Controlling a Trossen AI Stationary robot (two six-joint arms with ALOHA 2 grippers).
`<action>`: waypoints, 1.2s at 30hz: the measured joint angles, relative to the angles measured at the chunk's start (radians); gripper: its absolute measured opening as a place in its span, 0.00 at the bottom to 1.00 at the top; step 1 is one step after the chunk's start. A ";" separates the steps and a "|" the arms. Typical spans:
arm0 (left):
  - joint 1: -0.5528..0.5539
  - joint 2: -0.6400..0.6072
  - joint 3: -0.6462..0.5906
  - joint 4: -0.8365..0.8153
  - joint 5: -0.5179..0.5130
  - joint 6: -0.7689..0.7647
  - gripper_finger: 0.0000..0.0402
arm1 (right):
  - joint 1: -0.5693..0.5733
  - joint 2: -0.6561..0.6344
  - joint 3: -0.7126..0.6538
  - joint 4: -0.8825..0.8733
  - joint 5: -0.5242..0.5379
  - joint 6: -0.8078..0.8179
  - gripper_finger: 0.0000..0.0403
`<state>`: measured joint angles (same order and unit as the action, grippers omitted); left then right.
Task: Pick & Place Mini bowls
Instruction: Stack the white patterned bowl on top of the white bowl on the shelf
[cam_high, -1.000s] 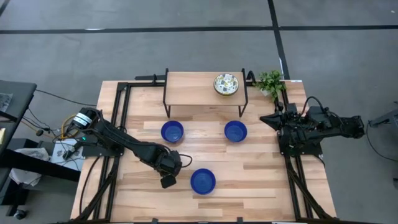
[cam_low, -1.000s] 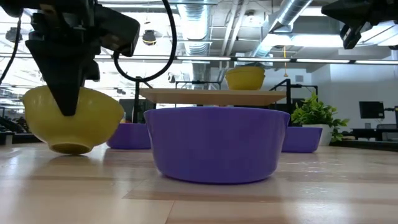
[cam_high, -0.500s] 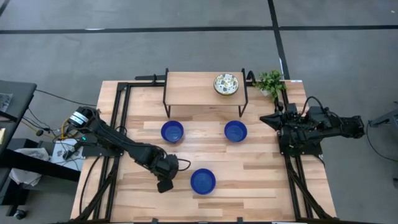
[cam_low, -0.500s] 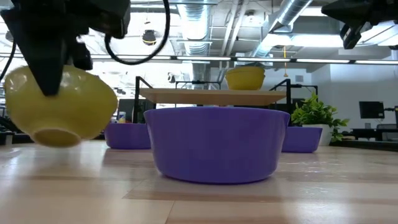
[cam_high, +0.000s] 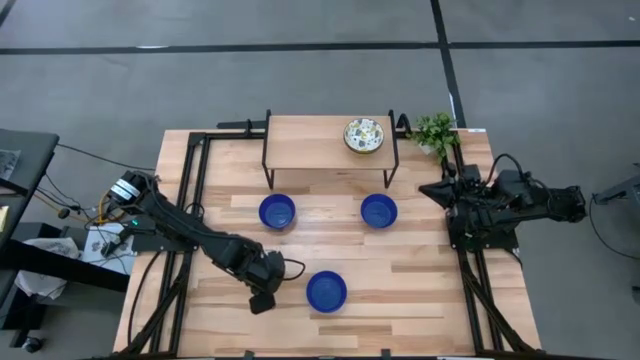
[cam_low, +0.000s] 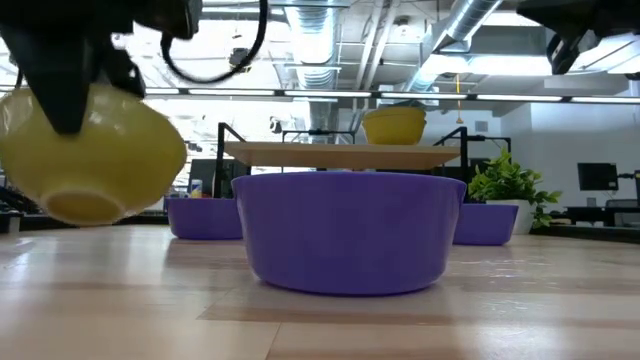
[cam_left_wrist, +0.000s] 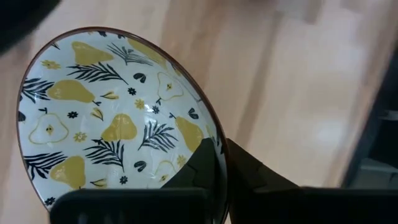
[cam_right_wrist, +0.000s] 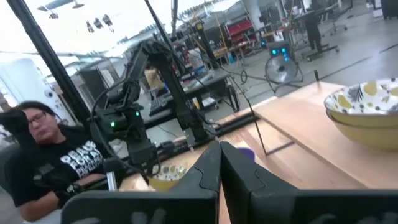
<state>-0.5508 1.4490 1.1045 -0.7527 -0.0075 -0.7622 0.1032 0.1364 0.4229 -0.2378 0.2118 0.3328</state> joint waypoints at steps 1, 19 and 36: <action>-0.001 0.000 0.013 0.000 0.000 0.005 0.03 | 0.000 0.000 0.000 0.013 0.000 0.000 0.00; 0.056 -0.002 0.242 -0.084 -0.121 0.115 0.03 | 0.000 0.000 0.000 0.084 0.000 0.000 0.00; 0.195 0.159 0.553 -0.078 -0.210 0.531 0.03 | 0.000 0.091 0.000 0.167 -0.002 -0.053 0.00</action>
<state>-0.3563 1.6079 1.6578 -0.8307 -0.2179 -0.2314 0.1032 0.2278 0.4229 -0.0712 0.2098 0.2797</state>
